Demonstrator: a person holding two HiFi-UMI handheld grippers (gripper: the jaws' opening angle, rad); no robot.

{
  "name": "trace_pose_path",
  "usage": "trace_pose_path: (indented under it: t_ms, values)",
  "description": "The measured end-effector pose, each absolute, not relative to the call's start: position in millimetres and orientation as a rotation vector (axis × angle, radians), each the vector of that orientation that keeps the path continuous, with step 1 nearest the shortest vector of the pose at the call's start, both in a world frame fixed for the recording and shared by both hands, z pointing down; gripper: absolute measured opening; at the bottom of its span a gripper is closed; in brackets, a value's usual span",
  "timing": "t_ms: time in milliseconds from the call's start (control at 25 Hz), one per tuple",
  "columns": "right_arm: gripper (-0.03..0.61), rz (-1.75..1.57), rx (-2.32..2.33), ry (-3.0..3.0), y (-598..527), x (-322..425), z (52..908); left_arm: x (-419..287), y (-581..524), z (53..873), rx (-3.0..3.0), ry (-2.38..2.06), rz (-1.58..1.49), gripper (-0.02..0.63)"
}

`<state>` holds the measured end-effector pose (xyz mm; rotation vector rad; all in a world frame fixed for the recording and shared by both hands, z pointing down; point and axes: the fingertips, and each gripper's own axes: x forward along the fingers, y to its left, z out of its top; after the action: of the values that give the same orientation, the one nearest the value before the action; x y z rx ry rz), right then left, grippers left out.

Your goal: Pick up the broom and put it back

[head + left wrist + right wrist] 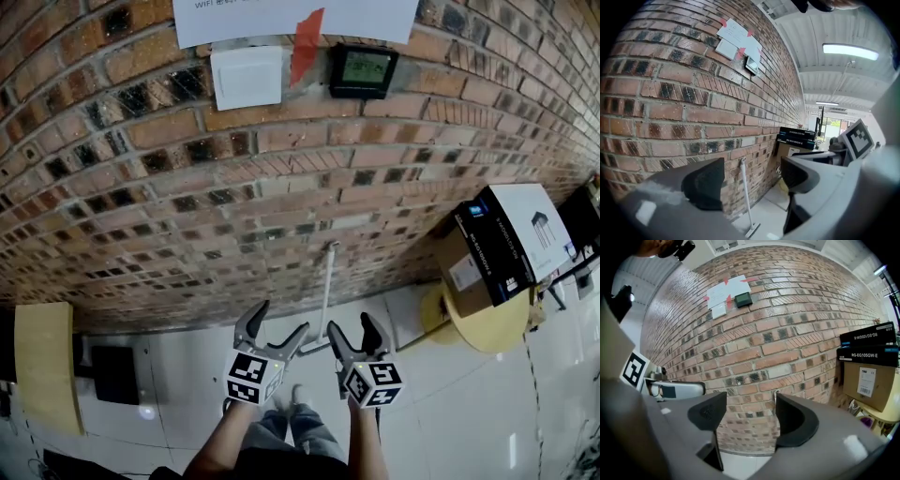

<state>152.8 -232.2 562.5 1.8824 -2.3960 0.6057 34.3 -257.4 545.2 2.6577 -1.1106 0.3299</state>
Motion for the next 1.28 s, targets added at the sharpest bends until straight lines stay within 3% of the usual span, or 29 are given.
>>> trace_pose_path:
  t_ms: [760, 1000, 1280]
  values:
    - [0.344, 0.517, 2.036, -2.067, -74, 324, 733, 109, -260, 655, 2.713, -0.756, 0.549, 0.379]
    - [0.465, 0.448, 2.051, -2.065, -85, 317, 761, 129, -269, 667, 2.761, -0.689, 0.531, 0.380]
    - [0.482, 0.408, 2.033, -2.247, -172, 279, 775, 117, -293, 663, 2.767, -0.755, 0.404, 0.380]
